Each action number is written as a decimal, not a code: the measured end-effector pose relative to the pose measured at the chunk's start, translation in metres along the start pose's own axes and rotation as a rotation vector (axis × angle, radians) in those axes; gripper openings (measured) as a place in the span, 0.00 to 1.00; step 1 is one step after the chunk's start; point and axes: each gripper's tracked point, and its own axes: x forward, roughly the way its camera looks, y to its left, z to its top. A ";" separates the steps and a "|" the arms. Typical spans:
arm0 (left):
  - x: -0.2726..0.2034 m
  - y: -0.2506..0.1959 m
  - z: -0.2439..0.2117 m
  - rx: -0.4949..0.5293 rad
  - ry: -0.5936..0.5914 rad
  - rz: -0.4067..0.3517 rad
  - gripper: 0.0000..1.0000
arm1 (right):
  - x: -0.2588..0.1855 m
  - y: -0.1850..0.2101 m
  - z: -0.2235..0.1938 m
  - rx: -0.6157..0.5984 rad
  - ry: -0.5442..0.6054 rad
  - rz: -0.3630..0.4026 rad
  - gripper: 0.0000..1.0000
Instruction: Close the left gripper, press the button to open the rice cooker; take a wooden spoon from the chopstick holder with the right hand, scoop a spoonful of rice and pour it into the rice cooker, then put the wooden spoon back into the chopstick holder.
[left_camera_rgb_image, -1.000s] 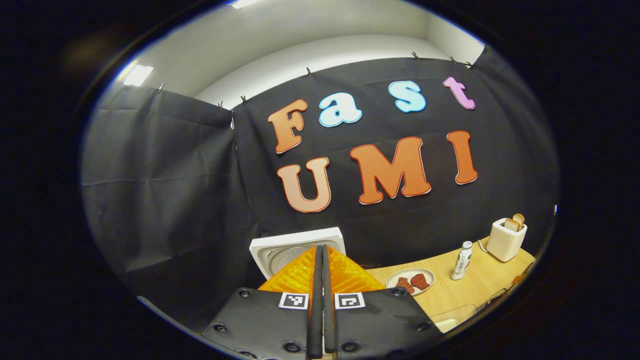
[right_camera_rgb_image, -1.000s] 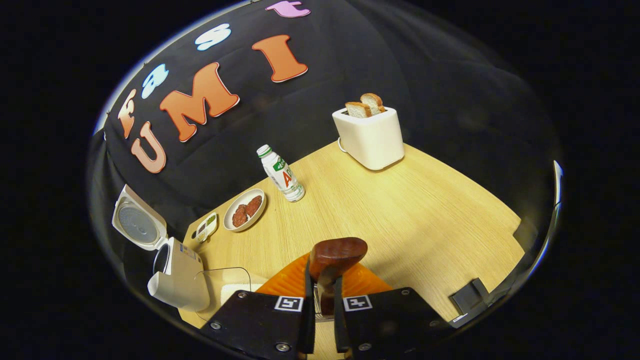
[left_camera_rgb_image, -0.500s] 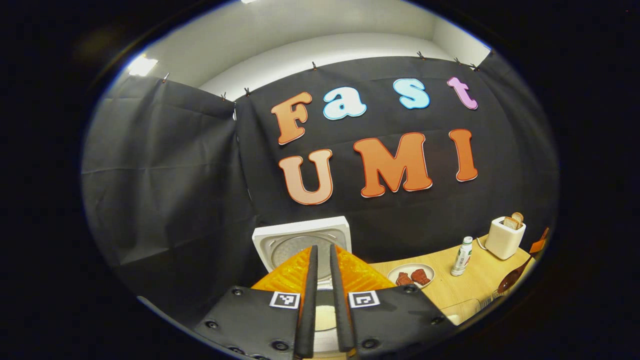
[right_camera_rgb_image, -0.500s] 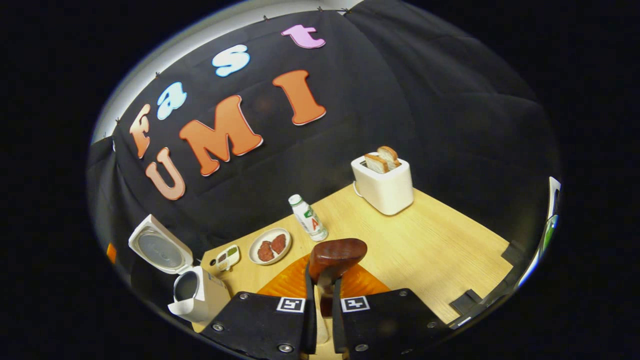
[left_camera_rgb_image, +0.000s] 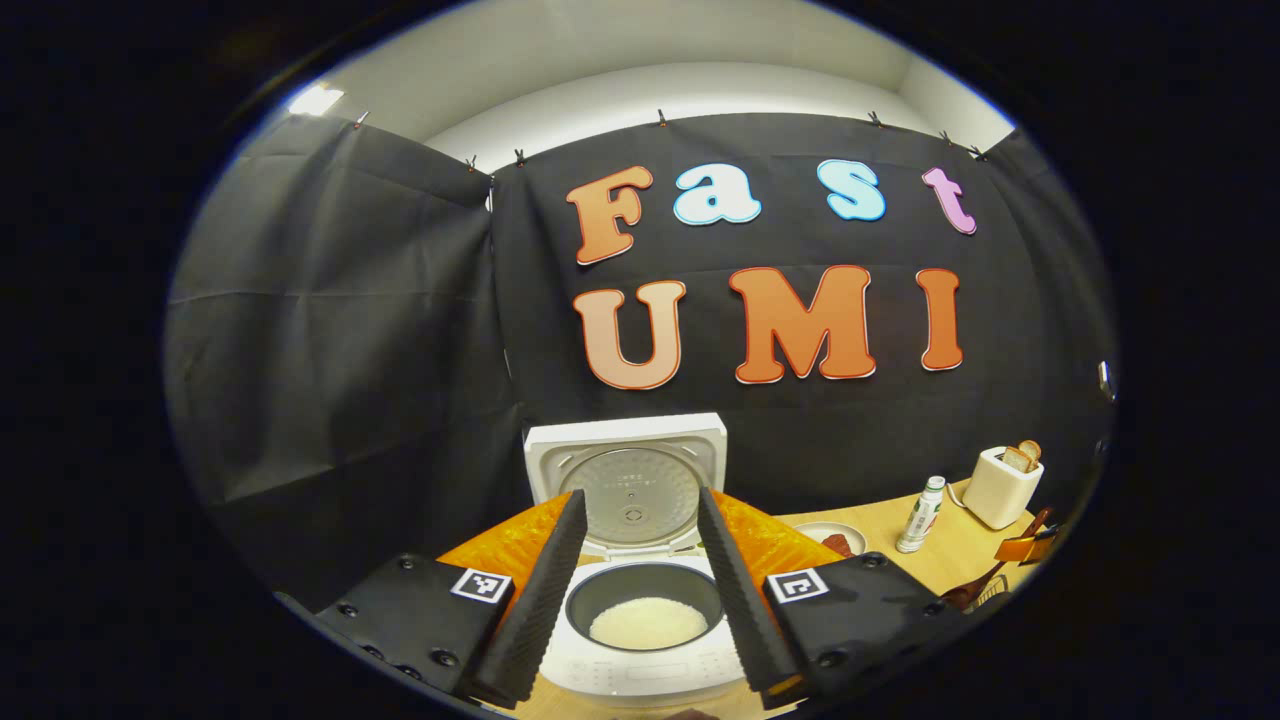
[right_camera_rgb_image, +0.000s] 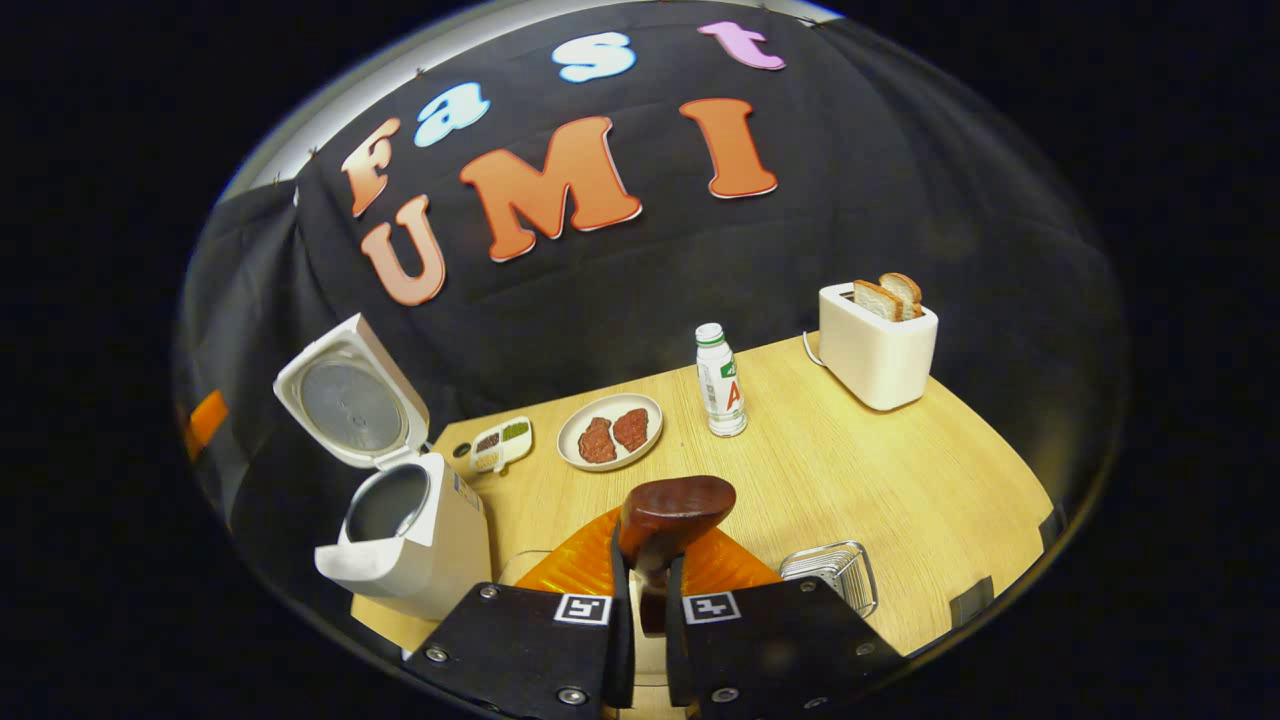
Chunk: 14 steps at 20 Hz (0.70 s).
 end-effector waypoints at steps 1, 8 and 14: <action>-0.001 0.007 0.000 0.003 0.000 0.010 0.81 | 0.006 0.003 -0.008 -0.033 0.010 -0.005 0.12; -0.004 0.051 -0.011 0.024 0.023 0.081 0.98 | 0.036 0.009 -0.039 -0.245 -0.021 -0.116 0.12; 0.003 0.068 -0.027 0.035 0.058 0.100 1.00 | 0.039 0.022 -0.071 -0.377 -0.053 -0.169 0.12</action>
